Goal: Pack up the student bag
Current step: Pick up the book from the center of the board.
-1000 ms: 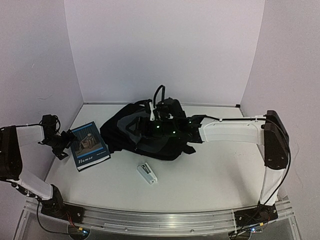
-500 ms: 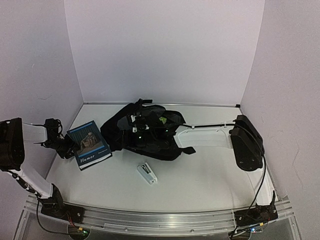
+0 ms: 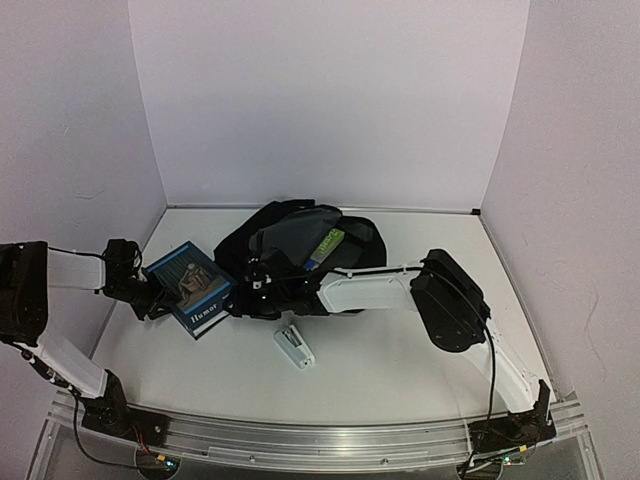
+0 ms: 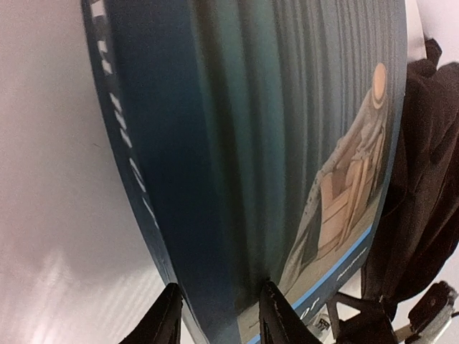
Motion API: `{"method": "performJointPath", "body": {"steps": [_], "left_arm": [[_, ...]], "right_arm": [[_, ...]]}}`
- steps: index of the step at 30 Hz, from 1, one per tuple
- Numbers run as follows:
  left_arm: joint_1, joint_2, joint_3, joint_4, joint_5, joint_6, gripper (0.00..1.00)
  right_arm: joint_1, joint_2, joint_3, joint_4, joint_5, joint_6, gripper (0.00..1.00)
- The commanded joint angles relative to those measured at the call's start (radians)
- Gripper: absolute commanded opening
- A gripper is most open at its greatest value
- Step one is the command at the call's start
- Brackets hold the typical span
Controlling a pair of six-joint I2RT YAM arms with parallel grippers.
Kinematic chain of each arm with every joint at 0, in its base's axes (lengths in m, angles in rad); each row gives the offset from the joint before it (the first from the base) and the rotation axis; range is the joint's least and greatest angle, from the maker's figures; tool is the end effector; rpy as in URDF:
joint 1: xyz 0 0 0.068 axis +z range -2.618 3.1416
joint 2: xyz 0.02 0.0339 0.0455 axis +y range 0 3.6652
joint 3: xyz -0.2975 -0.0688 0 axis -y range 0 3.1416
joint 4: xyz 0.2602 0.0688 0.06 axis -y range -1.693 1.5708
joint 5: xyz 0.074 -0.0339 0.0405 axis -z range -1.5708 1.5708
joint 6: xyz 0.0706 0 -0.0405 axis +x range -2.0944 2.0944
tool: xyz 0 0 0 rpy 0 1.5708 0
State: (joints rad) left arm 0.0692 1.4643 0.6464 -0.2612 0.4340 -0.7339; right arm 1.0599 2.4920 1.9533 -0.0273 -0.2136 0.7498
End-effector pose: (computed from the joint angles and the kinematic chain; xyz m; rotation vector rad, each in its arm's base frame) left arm 0.2766 -0.0106 0.1388 -0.9216 2.5543 -0.7870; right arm 0.2958 0.5584 0.1348 -0.5118 2.3564 1.1994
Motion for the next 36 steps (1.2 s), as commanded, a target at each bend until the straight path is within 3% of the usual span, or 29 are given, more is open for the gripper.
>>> {"method": "performJointPath", "body": {"steps": [1,9,18,22,30,36], "left_arm": [[-0.089,-0.038,0.010,-0.106,0.018,-0.011,0.39],[-0.074,-0.195,0.172,-0.298,-0.156,0.066,0.58],[-0.006,-0.096,0.304,-0.248,-0.291,0.174,0.71],[0.003,-0.018,0.368,-0.201,-0.283,0.193,0.77],[0.003,-0.064,0.373,-0.189,-0.228,0.182,0.81],[0.003,-0.222,0.314,-0.225,-0.220,0.157,0.84]], "right_arm": [[0.001,0.048,0.066,0.001,0.050,0.116,0.68],[0.000,0.042,0.000,0.053,0.051,0.282,0.66],[0.001,0.044,-0.107,0.235,-0.024,0.484,0.57],[0.000,0.058,-0.126,0.296,-0.037,0.542,0.52],[0.000,0.047,-0.140,0.381,-0.020,0.538,0.19],[0.002,-0.057,-0.199,0.446,0.022,0.435,0.03]]}}
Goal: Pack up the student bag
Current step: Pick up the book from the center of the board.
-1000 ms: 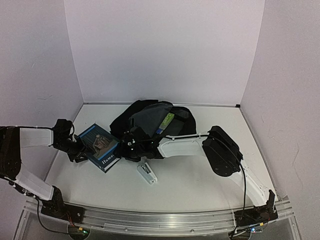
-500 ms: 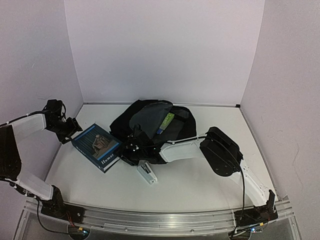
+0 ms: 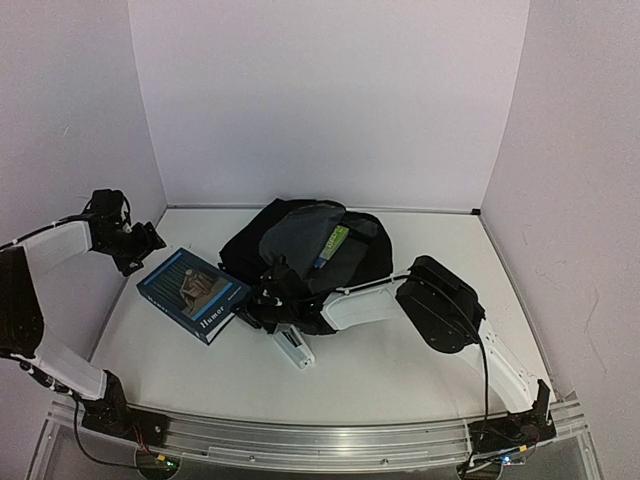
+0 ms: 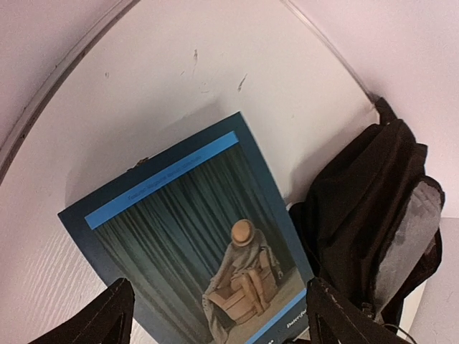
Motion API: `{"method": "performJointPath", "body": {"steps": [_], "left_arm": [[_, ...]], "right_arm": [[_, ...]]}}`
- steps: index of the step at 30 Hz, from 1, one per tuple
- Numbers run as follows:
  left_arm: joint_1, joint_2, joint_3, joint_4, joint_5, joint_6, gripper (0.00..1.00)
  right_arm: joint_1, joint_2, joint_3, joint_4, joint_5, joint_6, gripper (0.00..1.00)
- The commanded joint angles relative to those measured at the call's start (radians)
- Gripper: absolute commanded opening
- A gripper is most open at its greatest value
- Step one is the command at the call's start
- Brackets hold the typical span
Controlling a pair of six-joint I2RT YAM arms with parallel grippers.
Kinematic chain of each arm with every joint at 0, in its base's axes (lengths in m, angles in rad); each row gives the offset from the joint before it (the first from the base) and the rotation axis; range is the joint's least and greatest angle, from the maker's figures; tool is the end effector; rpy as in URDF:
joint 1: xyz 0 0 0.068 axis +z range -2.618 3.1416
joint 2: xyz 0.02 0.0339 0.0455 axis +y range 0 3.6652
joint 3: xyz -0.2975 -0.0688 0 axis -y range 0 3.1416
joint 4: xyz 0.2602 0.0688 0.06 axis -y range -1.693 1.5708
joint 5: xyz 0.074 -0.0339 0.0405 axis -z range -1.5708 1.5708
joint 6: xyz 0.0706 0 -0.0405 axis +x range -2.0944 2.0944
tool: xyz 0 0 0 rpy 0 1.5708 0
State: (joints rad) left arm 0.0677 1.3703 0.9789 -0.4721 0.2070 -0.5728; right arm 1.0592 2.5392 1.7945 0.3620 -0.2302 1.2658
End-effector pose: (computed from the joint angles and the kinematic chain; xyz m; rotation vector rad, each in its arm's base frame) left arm 0.3174 0.0070 0.2525 -0.6864 2.3698 -0.4754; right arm 0.2942 0.5568 0.0965 0.0607 2.3937 1.5894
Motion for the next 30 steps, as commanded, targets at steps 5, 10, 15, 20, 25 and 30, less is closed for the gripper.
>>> {"method": "performJointPath", "body": {"steps": [5,10,15,20,25,30], "left_arm": [[0.005,-0.251,-0.012,-0.078,0.010,-0.009,0.87],[0.007,-0.339,0.009,-0.107,0.076,-0.009,0.92],[0.007,-0.394,0.050,-0.087,0.223,0.033,0.96],[0.007,-0.380,0.083,-0.047,0.433,0.092,0.99],[0.005,-0.341,0.042,0.076,0.636,0.093,0.99],[-0.001,-0.307,-0.035,0.247,0.757,0.069,1.00]], "right_arm": [[0.010,-0.212,-0.091,0.125,0.026,-0.153,0.00],[0.031,-0.372,-0.134,0.127,0.037,-0.271,0.00],[0.028,-0.548,-0.224,0.041,0.118,-0.407,0.00],[-0.009,-0.668,-0.232,-0.105,0.114,-0.548,0.00],[-0.051,-0.763,-0.230,-0.328,0.106,-0.684,0.00],[-0.118,-0.916,-0.366,-0.342,-0.002,-0.717,0.00]]}}
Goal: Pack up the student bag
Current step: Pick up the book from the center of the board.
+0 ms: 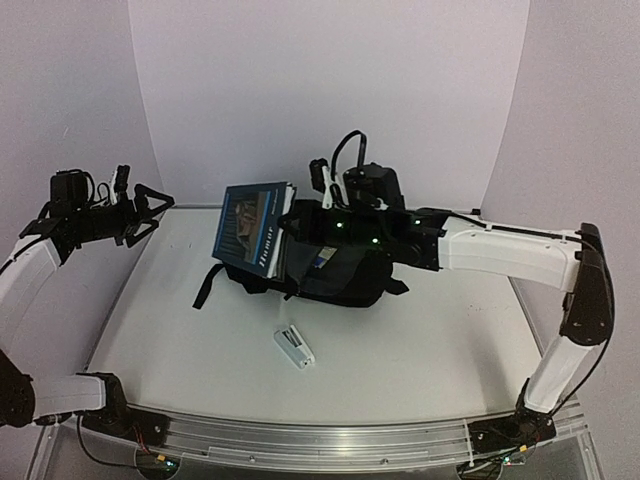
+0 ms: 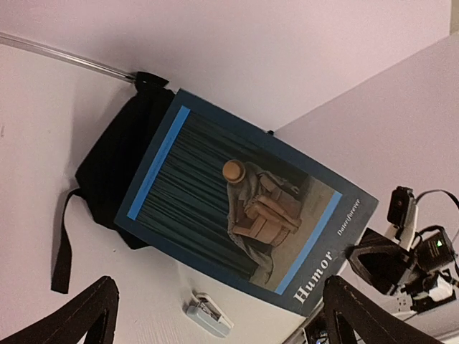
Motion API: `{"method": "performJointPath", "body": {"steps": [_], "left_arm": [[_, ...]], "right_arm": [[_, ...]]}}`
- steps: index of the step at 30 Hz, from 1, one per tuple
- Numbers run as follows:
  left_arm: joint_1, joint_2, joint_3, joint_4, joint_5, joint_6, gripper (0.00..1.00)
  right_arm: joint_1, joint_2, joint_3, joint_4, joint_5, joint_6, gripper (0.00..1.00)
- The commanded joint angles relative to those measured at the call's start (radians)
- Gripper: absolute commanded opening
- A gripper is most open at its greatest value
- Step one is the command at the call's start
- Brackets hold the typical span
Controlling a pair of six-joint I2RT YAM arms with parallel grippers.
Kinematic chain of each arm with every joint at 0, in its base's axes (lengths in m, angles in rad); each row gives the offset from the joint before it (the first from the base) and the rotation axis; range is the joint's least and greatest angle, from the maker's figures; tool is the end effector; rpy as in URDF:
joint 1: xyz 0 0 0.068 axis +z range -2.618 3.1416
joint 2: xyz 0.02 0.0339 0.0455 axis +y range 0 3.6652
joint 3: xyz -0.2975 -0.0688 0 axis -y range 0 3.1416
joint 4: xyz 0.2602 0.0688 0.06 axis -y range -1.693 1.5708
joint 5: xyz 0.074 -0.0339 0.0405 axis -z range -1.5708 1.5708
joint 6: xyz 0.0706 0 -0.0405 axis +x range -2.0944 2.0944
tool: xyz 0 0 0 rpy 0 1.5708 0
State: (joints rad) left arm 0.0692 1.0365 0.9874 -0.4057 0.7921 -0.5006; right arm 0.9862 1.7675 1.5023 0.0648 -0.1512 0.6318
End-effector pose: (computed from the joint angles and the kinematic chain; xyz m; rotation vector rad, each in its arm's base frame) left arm 0.2453 -0.0334 0.3624 -0.0604 2.0386 -1.0697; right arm 0.2593 0.4111 0.3663 -0.4648 1.9073 1.2612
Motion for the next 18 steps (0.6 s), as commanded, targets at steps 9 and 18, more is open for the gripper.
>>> {"method": "performJointPath", "body": {"steps": [9,18], "left_arm": [[-0.121,0.147,-0.038,0.288,0.284,0.024,1.00],[-0.196,0.212,-0.004,0.317,0.377,0.050,1.00]], "right_arm": [[-0.106,-0.331,-0.185,-0.046,-0.296,-0.131,0.00],[-0.122,-0.431,-0.197,-0.041,-0.476,-0.129,0.00]]}}
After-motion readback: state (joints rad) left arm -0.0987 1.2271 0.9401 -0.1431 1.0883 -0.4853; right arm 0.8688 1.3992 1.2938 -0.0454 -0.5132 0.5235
